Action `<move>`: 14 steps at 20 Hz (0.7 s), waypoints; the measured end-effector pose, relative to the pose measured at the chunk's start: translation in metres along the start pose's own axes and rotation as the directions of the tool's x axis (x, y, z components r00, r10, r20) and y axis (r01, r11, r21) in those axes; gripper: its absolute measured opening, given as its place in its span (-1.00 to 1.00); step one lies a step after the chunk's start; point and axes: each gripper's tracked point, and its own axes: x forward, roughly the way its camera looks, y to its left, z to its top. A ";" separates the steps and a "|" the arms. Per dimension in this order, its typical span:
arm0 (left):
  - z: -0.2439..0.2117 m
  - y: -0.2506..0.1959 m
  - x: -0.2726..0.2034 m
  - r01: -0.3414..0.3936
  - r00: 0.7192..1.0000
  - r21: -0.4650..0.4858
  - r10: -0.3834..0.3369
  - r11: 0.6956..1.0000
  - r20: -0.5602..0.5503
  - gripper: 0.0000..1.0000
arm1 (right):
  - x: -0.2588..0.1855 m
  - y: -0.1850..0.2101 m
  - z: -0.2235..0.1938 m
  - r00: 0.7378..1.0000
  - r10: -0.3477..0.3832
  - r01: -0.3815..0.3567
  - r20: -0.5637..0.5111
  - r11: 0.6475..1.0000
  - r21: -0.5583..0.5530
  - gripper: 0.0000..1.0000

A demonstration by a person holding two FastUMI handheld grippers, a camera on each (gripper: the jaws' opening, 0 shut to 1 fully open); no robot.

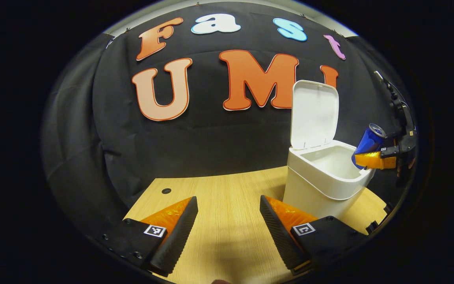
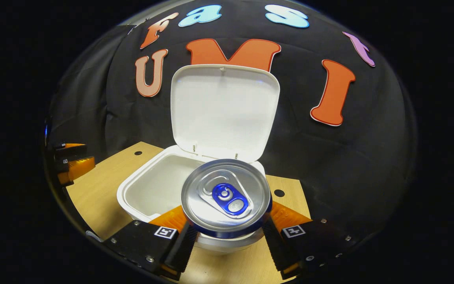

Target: Press the lid of the desktop garbage bin to open it, pick up the crumpled paper on the desktop and throw it into the bin, then pick up the pop can on the desktop and drop it into the bin, and finally close the garbage bin lid.

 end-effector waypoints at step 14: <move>-0.007 0.031 -0.009 -0.001 1.000 0.011 0.001 1.000 -0.002 1.00 | -0.008 0.002 0.051 0.994 -0.056 0.053 0.091 0.998 0.036 0.80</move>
